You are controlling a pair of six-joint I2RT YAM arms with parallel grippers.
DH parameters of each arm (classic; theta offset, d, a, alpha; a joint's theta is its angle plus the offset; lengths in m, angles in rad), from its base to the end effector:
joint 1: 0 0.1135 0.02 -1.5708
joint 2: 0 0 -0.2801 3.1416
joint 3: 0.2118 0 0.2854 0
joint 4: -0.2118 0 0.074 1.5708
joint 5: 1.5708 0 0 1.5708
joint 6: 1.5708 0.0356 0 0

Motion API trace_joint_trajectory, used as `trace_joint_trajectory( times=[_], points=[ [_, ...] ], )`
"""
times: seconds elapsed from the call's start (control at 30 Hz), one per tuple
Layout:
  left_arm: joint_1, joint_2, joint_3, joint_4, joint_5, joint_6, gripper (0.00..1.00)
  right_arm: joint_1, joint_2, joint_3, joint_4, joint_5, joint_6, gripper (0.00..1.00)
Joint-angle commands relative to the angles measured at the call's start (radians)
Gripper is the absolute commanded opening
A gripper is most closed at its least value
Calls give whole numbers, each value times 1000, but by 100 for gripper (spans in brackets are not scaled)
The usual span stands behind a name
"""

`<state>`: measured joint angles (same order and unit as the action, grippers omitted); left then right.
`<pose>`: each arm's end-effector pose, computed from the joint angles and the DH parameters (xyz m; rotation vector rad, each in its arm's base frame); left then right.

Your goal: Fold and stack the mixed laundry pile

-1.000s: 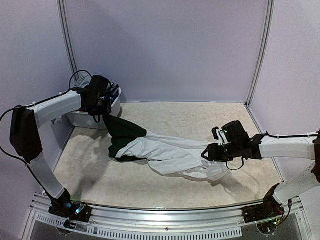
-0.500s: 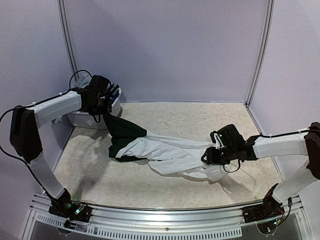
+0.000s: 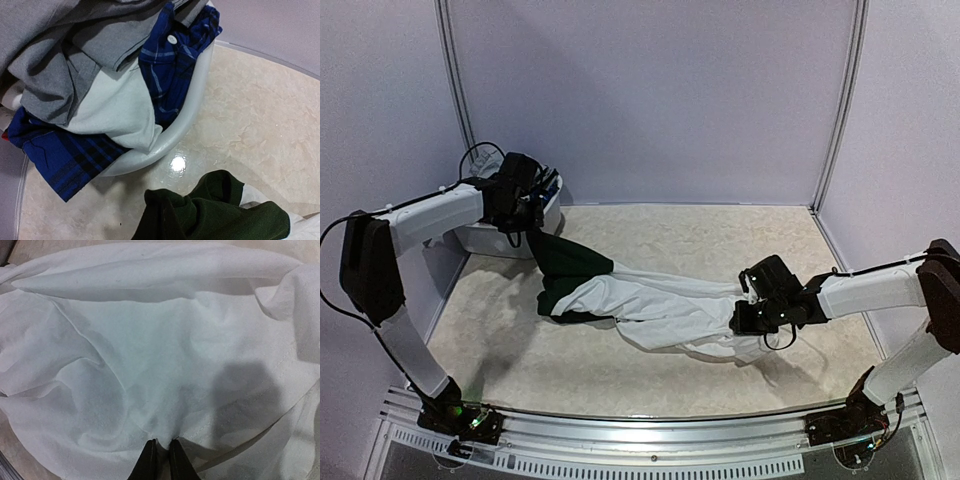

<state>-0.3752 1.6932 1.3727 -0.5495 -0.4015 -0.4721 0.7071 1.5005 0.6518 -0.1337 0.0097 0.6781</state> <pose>0.3836 -0.1361 0.2789 -0.2879 2.3350 0.0827 0.2212 0.1885 0.1320 -0.0344 2.6381 0.5006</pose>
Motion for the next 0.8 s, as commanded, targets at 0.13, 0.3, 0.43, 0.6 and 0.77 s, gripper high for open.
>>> trace_joint_trajectory(
  times=[0.13, 0.3, 0.43, 0.6, 0.77],
  points=[
    [-5, -52, -19, 9, 6, -4, 0, 7, -71, 29, -74, 67, -8, 1],
    [-18, -157, -50, 15, -2, -14, 0, 6, -161, 99, -194, 134, -42, 1],
    [-30, -242, -35, -31, -13, -7, 0, 6, -269, 185, -323, 192, -79, 1],
    [-37, -346, 8, -105, -19, 2, 0, 6, -407, 340, -498, 287, -130, 1],
    [-39, -456, 108, -220, -32, 10, 0, 6, -528, 546, -661, 385, -181, 1]
  ],
)
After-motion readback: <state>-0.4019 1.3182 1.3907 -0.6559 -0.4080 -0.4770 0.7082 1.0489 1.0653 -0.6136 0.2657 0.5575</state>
